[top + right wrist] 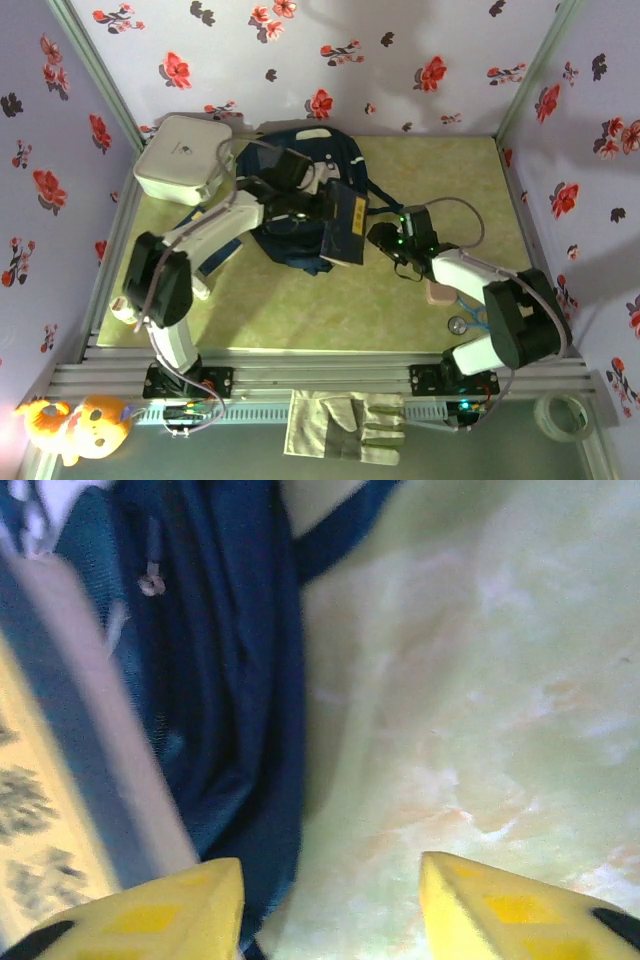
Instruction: Pack books, pencil case, and school supplies into a backpack
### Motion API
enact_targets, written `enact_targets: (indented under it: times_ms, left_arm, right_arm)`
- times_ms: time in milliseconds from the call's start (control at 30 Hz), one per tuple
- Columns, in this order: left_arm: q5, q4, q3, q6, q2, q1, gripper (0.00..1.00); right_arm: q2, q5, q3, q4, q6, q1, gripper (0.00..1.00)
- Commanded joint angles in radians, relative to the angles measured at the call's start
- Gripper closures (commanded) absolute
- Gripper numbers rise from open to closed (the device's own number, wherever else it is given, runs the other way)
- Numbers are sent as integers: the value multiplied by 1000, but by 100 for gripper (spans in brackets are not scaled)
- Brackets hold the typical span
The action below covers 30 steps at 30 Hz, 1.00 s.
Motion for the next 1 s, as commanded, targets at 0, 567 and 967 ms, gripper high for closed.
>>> enact_targets:
  times_ms: [0, 567, 967]
  left_arm:
    - [11, 82, -56, -62, -120, 81, 100]
    - [-29, 628, -343, -538, -398, 267, 100]
    - [-3, 722, -377, -662, -404, 279, 100]
  right_arm:
    - [-55, -54, -46, 113, 69, 7, 42]
    - [38, -249, 59, 688, 544, 143, 1]
    - [264, -211, 245, 908, 720, 208, 2]
